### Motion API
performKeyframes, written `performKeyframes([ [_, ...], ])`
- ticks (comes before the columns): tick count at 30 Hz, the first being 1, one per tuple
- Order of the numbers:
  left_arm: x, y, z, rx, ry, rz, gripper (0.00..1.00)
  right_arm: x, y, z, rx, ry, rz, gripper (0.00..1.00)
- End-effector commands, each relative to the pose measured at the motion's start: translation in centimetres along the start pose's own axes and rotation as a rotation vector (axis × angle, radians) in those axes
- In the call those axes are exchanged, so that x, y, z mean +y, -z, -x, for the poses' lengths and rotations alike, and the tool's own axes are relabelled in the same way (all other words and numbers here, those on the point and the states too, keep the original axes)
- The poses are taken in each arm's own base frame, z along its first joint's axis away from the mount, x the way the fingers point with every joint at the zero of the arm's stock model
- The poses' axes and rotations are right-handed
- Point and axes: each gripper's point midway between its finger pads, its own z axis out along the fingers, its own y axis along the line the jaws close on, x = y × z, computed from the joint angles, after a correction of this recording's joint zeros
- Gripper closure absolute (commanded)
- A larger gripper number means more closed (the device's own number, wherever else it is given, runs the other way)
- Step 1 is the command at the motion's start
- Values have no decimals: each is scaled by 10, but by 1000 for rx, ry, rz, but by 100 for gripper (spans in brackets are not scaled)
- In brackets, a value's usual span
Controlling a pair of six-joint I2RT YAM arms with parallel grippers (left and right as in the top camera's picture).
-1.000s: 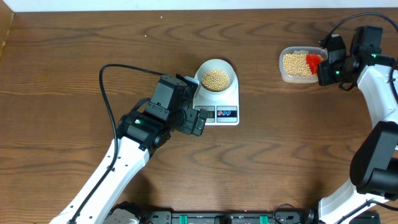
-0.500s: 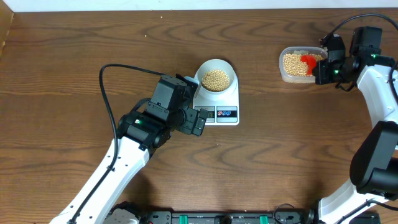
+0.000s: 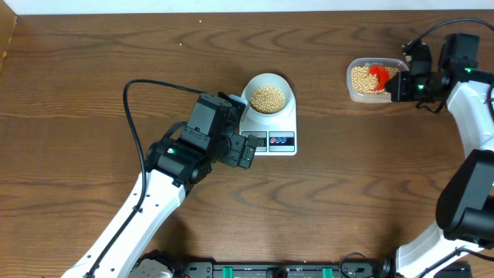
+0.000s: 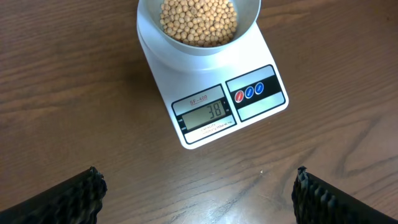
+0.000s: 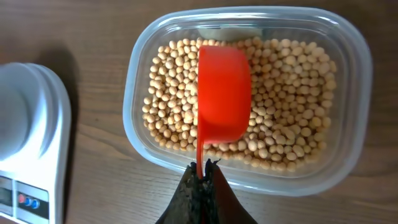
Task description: Scoop item into bowl and weigh 50g on scale
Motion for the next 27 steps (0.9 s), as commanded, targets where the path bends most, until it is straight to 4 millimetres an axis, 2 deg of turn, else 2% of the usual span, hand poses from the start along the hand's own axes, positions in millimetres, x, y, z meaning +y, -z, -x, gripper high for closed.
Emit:
performKeyframes([
  [1,0,2,-2,-1,-15,-7,2,-4,6,-1,-28,-76,93,99],
  [9,0,2,-2,-2,-15,-7,2,-22,31,5,-109,-167,205,99],
  [13,0,2,-2,-2,-15,-7,2,-22,42,9,-148,-188,280,99],
  [20,0,2,-2,-2,-15,-7,2,-9,49,13,-163,-235,374,99],
  [27,0,2,-2,-1,-15,-7,2,34,46,19,-150,-185,519,99],
])
